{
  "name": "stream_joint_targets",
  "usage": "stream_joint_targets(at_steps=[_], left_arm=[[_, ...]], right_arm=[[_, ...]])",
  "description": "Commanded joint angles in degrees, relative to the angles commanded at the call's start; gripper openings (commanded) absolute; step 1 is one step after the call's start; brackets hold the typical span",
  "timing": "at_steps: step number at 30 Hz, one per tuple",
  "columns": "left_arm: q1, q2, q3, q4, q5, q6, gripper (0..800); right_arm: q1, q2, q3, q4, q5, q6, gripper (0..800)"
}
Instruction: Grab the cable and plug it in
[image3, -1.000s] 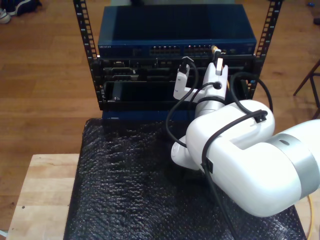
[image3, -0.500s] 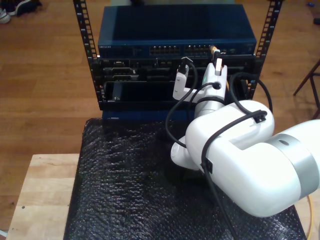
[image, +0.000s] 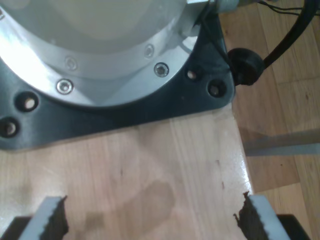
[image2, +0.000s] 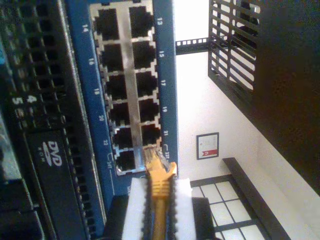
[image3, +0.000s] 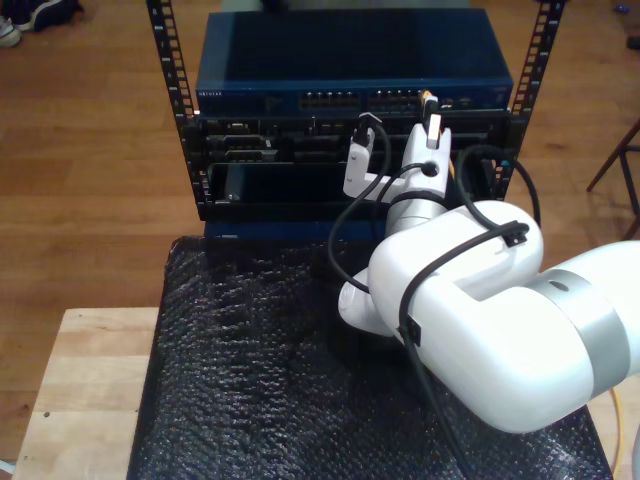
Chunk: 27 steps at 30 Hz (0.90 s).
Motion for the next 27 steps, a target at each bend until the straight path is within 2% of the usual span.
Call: stream_joint_targets(at_steps=[12,19,27], left_arm=[[0.0,0.0,0.0,0.0,0.0,0.0,800],[0.0,0.0,0.0,0.0,0.0,0.0,800],[0.0,0.0,0.0,0.0,0.0,0.0,800]], right_arm=[[-0.1,0.7,-1.2,-0.1,1.7,-0.1,0],[-0.2,1.8,-3.9,-0.4,2.3,-0.1,0],[-0.2,1.8,-3.8,-0.4,2.4,0.2,12]])
